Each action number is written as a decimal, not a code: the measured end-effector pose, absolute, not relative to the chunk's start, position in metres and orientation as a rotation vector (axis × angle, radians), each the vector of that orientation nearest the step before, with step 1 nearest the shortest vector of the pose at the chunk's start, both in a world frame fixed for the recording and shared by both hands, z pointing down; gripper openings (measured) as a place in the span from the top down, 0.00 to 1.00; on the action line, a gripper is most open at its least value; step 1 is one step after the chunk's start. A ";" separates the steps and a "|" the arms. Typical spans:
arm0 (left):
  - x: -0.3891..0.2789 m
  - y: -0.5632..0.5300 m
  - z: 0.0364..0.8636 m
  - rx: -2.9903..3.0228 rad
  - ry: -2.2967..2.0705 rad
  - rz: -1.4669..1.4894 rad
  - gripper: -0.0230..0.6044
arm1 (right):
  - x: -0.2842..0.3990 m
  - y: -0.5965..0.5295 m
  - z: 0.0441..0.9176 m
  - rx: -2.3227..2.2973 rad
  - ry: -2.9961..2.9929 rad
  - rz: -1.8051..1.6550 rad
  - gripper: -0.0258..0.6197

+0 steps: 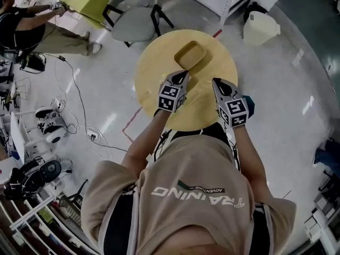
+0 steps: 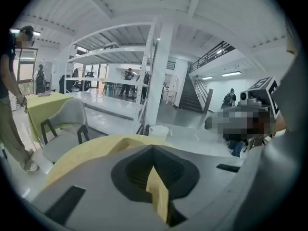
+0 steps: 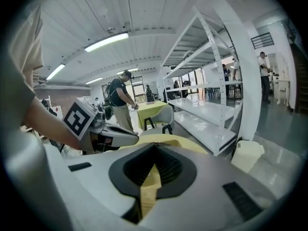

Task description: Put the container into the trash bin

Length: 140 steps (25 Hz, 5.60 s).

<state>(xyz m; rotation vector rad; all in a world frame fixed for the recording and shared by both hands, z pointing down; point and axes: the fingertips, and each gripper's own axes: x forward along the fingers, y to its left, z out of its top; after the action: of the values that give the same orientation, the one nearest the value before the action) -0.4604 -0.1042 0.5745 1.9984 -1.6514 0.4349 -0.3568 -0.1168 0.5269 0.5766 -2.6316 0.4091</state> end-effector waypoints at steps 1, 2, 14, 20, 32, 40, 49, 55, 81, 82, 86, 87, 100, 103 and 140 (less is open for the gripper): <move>-0.459 -0.108 0.580 1.986 -1.648 0.453 0.95 | -0.358 -0.120 0.533 0.562 -2.627 0.430 0.96; -0.459 -0.112 0.587 1.973 -1.644 0.471 0.95 | -0.359 -0.123 0.539 0.545 -2.621 0.448 0.96; -0.469 -0.156 0.686 1.822 -1.495 0.754 0.88 | -0.366 -0.154 0.603 0.405 -2.540 0.585 0.96; -0.463 -0.168 0.721 1.800 -1.415 0.859 0.88 | -0.363 -0.167 0.624 0.360 -2.519 0.631 0.96; -0.458 -0.168 0.750 1.790 -1.307 1.066 0.90 | -0.357 -0.161 0.637 0.330 -2.497 0.679 0.96; -0.451 -0.188 0.700 1.858 -1.443 0.896 0.92 | -0.345 -0.158 0.628 0.351 -2.507 0.673 0.96; -0.444 -0.155 0.641 1.864 -1.494 0.722 0.92 | -0.345 -0.137 0.595 0.376 -2.546 0.617 0.96; -0.434 -0.122 0.613 1.913 -1.504 0.674 0.92 | -0.343 -0.129 0.574 0.451 -2.561 0.581 0.96; -0.271 -0.079 0.626 2.307 -0.984 0.738 0.92 | -0.157 -0.058 0.576 1.149 -2.370 0.687 0.96; -0.261 -0.080 0.625 2.320 -0.964 0.749 0.92 | -0.146 -0.058 0.576 1.177 -2.365 0.697 0.96; -0.222 -0.079 0.620 2.358 -0.907 0.797 0.92 | -0.105 -0.059 0.572 1.267 -2.355 0.717 0.96; -0.210 -0.079 0.618 2.364 -0.900 0.807 0.92 | -0.094 -0.058 0.571 1.279 -2.355 0.718 0.96; -0.051 -0.087 0.608 2.336 -0.875 0.872 0.92 | 0.067 -0.062 0.578 1.249 -2.337 0.629 0.96; -0.017 -0.088 0.616 2.327 -0.863 0.888 0.92 | 0.092 -0.060 0.585 1.239 -2.335 0.622 0.96; 0.070 -0.116 0.893 1.987 -0.644 1.098 0.92 | 0.164 -0.092 0.826 1.186 -2.083 1.004 0.96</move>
<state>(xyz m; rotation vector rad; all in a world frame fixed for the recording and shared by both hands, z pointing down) 0.0696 -0.1162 0.8929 1.9867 -0.6437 1.0975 0.1642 -0.0918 0.8256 1.1855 -2.0831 1.0043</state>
